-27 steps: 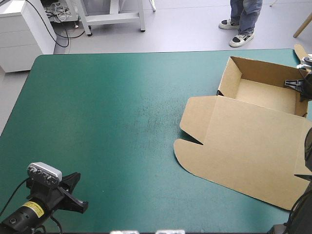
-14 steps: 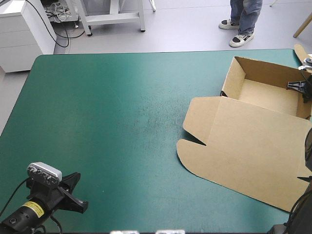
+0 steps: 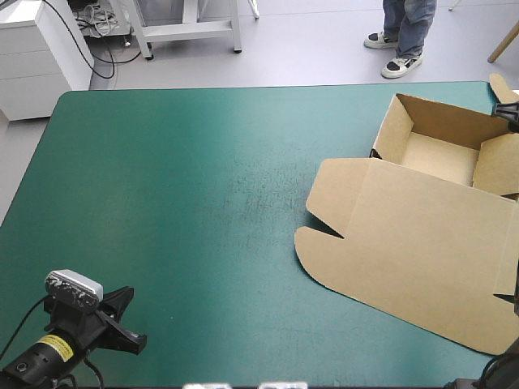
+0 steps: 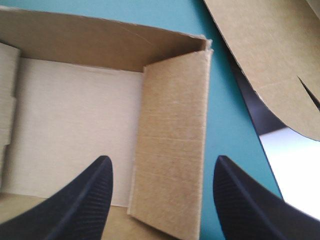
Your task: Fold the box
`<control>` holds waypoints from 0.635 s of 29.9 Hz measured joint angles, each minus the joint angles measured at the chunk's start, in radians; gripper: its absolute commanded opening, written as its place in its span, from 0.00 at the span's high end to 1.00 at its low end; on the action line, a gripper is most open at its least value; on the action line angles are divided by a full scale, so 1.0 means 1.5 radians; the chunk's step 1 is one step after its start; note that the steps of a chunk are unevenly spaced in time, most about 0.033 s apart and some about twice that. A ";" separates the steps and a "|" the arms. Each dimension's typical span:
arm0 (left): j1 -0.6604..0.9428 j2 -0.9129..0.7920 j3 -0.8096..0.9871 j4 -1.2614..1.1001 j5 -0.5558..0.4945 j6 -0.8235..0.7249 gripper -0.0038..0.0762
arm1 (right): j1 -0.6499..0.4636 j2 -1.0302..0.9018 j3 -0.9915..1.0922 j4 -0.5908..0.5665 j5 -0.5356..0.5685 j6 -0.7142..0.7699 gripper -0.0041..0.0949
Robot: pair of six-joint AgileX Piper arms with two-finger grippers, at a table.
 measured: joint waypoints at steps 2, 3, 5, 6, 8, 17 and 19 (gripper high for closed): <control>0.000 0.000 0.000 0.000 0.000 0.000 0.96 | 0.009 -0.041 0.000 0.023 0.003 -0.002 0.40; 0.000 0.000 0.000 -0.001 0.000 0.000 0.96 | 0.020 -0.062 0.002 0.029 0.004 -0.002 0.41; 0.000 0.000 0.000 -0.002 0.000 0.000 0.96 | 0.045 -0.109 0.014 0.036 0.006 -0.004 0.46; 0.000 0.000 0.000 -0.002 0.000 0.000 0.96 | 0.058 -0.128 0.022 0.038 0.006 -0.004 0.49; 0.000 0.000 0.000 -0.002 0.000 0.000 0.96 | 0.094 -0.179 0.050 0.040 0.006 -0.005 0.58; 0.000 0.000 0.000 -0.005 0.000 -0.001 0.96 | 0.258 -0.400 0.253 0.045 0.011 -0.010 0.97; 0.000 0.000 0.000 -0.007 0.000 -0.001 0.96 | 0.281 -0.442 0.300 0.045 0.013 -0.010 0.97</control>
